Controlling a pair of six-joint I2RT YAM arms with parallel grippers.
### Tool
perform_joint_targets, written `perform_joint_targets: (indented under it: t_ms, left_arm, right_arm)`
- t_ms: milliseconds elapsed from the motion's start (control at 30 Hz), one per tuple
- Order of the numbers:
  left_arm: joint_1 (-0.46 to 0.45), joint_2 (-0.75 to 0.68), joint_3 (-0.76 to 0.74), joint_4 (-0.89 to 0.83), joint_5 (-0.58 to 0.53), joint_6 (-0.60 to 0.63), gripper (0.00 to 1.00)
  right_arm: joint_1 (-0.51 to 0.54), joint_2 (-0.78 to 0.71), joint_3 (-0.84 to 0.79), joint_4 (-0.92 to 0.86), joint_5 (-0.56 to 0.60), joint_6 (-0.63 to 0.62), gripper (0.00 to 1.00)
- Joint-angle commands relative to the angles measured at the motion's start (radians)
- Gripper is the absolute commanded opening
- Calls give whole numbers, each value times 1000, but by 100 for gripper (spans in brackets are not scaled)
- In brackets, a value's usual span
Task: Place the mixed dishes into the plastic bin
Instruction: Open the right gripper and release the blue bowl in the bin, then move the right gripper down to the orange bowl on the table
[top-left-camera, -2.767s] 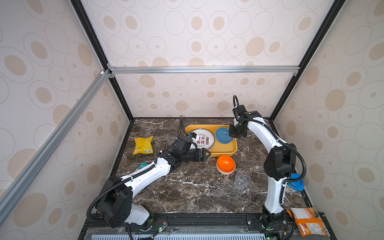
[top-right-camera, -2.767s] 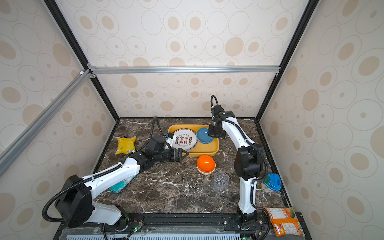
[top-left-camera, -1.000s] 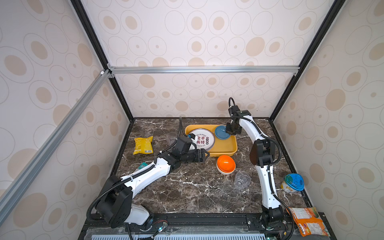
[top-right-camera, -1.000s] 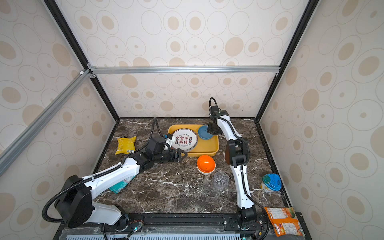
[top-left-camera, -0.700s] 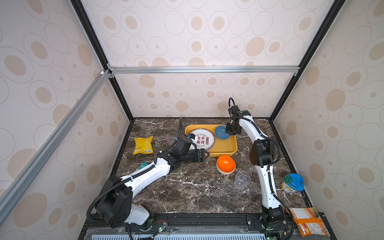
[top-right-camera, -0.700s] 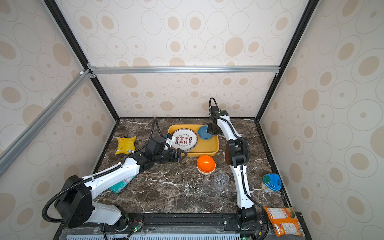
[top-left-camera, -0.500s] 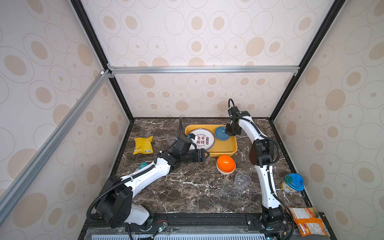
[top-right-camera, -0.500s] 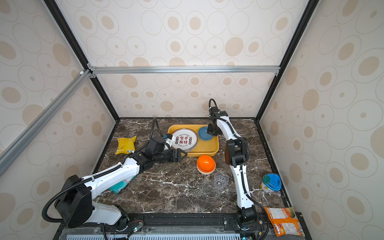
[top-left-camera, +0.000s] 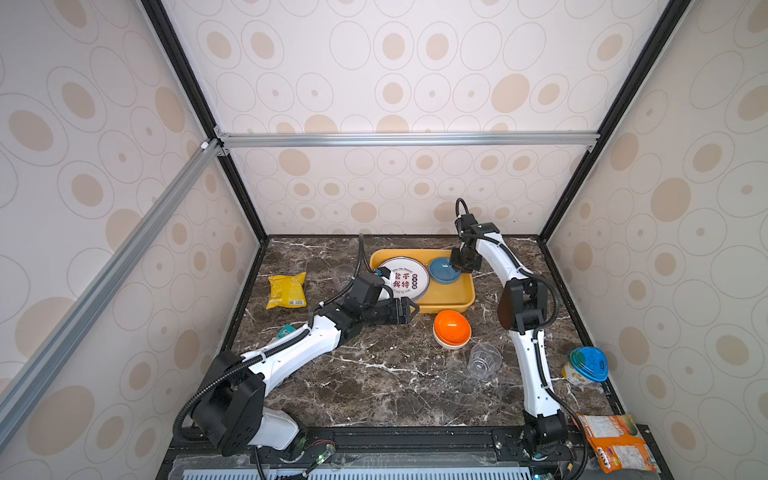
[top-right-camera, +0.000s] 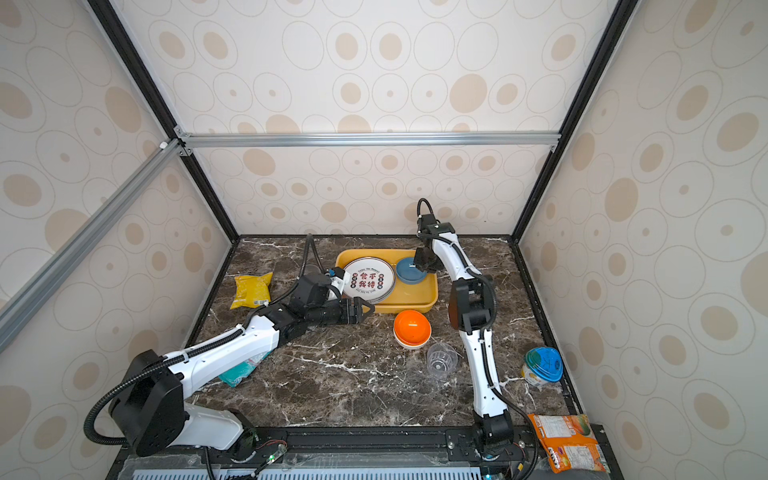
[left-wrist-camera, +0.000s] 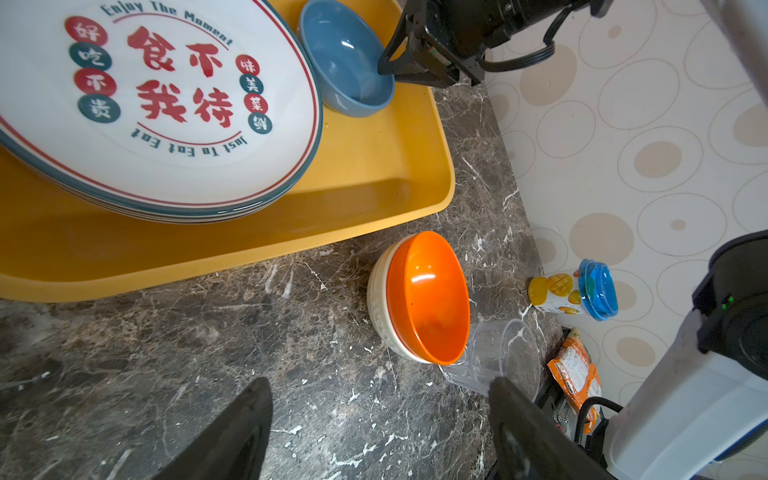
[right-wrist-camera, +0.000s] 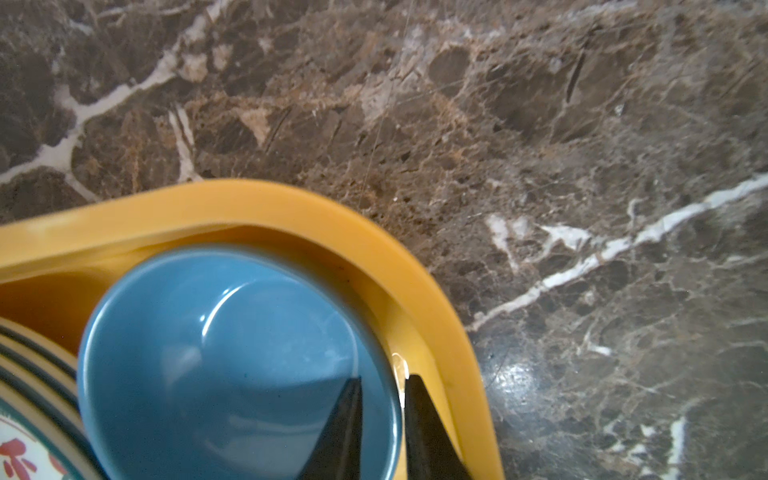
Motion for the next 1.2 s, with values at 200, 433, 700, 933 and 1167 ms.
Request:
perform_joint_targets:
  t_ms: [200, 433, 700, 933, 1167]
  left_arm:
    - [7, -26, 3, 20, -9, -19, 81]
    - [6, -39, -3, 21, -12, -23, 81]
    - [6, -37, -5, 14, -3, -31, 77]
    - [4, -27, 1, 13, 13, -35, 72]
    - [-6, -8, 11, 2, 30, -32, 69]
  right_arm:
    - [1, -134, -80, 3, 11, 2, 26]
    - [6, -237, -187, 32, 10, -1, 27]
    - [23, -408, -370, 105, -18, -4, 26]
    - [39, -617, -619, 187, -53, -2, 26]
    - [41, -826, -878, 246, -102, 0, 29]
